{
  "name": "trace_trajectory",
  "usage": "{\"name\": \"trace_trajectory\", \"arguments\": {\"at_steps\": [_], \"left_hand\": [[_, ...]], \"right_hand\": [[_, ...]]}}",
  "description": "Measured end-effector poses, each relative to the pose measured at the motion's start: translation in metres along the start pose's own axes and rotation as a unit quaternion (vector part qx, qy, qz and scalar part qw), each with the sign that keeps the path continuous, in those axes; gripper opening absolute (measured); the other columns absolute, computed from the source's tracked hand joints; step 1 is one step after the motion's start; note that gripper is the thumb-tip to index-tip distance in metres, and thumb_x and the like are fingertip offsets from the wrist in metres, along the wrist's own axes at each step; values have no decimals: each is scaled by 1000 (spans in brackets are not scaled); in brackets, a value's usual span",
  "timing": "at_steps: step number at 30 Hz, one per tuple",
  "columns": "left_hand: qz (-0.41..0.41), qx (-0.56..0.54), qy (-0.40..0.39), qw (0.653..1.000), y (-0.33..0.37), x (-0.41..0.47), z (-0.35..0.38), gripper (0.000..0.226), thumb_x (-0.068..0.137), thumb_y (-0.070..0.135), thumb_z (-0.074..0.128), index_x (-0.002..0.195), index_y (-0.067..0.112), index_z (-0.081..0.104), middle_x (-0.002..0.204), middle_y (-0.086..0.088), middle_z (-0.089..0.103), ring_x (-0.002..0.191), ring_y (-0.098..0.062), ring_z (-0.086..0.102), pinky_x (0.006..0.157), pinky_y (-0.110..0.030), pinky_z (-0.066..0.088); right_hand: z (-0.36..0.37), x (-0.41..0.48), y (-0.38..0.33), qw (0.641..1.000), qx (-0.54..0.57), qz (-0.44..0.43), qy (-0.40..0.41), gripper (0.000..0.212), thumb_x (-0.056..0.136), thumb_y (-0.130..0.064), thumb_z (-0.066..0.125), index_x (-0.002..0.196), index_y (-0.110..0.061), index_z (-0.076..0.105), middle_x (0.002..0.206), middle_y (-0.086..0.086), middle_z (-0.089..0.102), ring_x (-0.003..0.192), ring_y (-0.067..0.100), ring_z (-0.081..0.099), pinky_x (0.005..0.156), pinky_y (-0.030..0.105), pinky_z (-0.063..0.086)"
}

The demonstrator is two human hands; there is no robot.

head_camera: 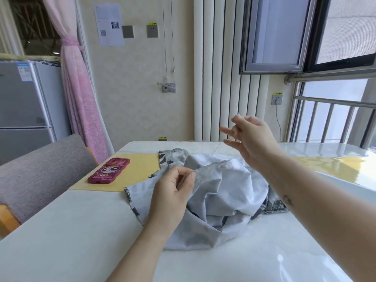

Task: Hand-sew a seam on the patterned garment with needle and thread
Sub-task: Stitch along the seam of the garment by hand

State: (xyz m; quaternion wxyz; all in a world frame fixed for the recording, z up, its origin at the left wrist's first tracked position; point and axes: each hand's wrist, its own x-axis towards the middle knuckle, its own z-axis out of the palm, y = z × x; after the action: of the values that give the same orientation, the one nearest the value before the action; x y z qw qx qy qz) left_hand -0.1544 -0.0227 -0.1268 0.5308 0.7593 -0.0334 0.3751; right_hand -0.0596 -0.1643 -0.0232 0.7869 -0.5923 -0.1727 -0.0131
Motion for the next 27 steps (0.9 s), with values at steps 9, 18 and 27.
{"name": "trace_trajectory", "arguments": {"at_steps": [9,18,27], "left_hand": [[-10,-2,-4,1000,0,0,-3,14,93,15,58,80,18,61,57,18,52,57,0,45,60,-15,38],[-21,-17,-8,1000,2,-1,-1,13,92,14,59,81,19,63,60,18,56,59,-1,49,62,-14,40],[29,89,-67,993,-2,-9,-14,12,88,11,66,79,20,69,78,7,67,71,1,59,66,-8,40]], "right_hand": [[-1,-6,16,940,-298,-160,-32,17,98,-20,45,91,-7,52,60,-3,68,81,36,64,68,43,50],[11,-26,53,818,-460,-325,-118,15,97,-26,37,87,-16,40,53,-4,50,52,23,45,53,33,28],[-14,-26,62,793,-494,-309,-176,9,98,-16,44,90,-13,46,44,-7,37,47,12,41,44,21,28]]}}
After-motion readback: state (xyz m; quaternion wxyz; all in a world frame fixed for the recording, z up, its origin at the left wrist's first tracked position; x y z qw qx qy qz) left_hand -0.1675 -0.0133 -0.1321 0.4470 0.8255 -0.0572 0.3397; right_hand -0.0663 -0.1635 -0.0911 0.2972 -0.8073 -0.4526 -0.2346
